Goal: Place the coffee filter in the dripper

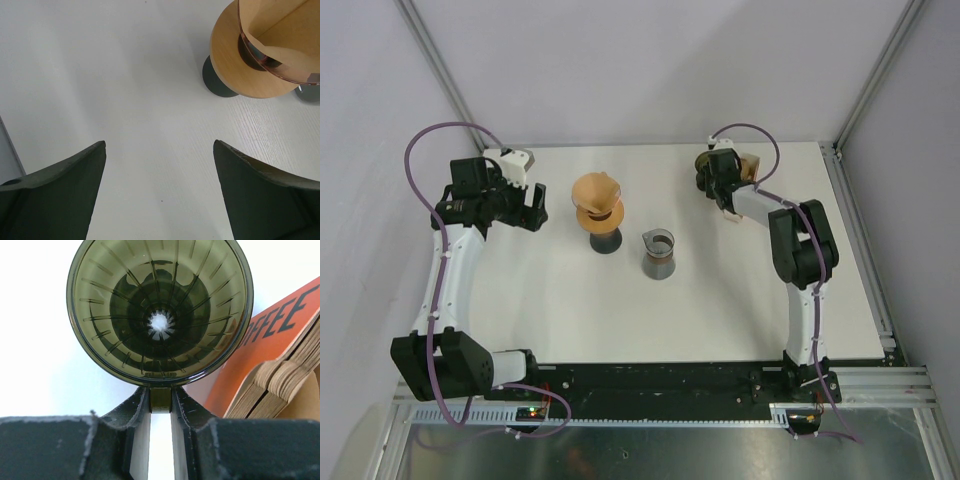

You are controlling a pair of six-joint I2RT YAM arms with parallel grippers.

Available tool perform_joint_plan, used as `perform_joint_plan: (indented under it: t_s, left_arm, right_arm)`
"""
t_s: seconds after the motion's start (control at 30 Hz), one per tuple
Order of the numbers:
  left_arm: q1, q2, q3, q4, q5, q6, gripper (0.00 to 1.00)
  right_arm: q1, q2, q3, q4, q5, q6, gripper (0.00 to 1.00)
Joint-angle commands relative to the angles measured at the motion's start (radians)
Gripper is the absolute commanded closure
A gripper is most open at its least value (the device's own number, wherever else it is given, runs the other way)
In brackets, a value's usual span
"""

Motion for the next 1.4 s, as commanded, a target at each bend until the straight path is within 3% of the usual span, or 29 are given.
perform_joint_plan:
  t_s: [0.0,0.43,0.77,1.07,1.37]
  left_arm:
    - [0.007,-0.012,0.028,0.030,0.017,0.015,0.08]
    - [0.007,-0.030,0.027,0.030,0.005,0.021,0.07]
    - [0.007,-0.041,0.024,0.028,-0.002,0.025,0.07]
    - [0.006,-0.050,0.032,0.029,0.010,0.019,0.07]
    - [0.007,-0.062,0.036,0.028,0.019,0.014,0.07]
  right_arm:
    - [0.003,-0.103,-0.018,0.106,-0.055,-0.026,1.00]
    - [0.036,-0.158,-0.056,0.139,-0.169,-0.108,1.00]
    - [0.032,-0.330,-0.084,0.094,-0.394,-0.187,1.00]
    - [0.035,-0.558,-0.093,-0.260,-0.819,-0.480,1.00]
    - [0.158,-0.692,-0.096,-0.627,-0.866,-0.691,1.00]
